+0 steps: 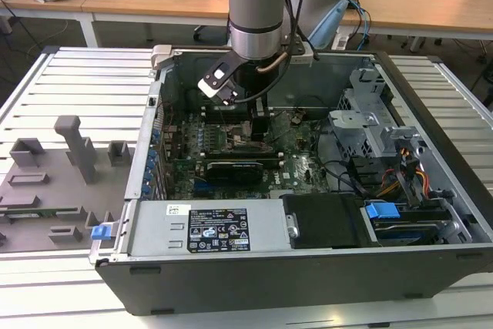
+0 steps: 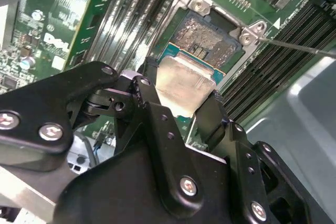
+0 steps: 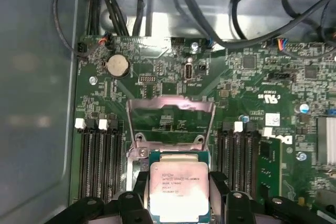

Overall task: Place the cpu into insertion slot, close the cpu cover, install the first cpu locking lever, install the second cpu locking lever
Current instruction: 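Place the cpu into insertion slot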

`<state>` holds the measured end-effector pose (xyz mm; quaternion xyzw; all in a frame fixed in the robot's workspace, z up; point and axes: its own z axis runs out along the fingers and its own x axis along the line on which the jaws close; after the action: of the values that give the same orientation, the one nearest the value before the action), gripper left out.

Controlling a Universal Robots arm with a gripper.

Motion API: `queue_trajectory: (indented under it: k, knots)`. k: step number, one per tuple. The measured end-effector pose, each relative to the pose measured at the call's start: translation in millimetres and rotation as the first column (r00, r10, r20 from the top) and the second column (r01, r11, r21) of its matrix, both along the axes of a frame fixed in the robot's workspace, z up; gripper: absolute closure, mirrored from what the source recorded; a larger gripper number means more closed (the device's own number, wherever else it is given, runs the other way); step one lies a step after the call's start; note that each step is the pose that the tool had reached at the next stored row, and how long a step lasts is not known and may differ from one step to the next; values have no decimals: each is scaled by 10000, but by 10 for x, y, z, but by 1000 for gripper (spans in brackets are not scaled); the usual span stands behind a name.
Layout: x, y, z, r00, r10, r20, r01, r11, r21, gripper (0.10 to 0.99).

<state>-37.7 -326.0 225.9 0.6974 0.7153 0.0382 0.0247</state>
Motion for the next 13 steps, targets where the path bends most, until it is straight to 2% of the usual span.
queue_trajectory:
  k: [9, 13]
  knots:
    - [-71, 64, -142, 10000, 1, 0, -1, 10000, 1, 545]
    - [-79, 87, -173, 10000, 0, -2, 0, 10000, 1, 545]
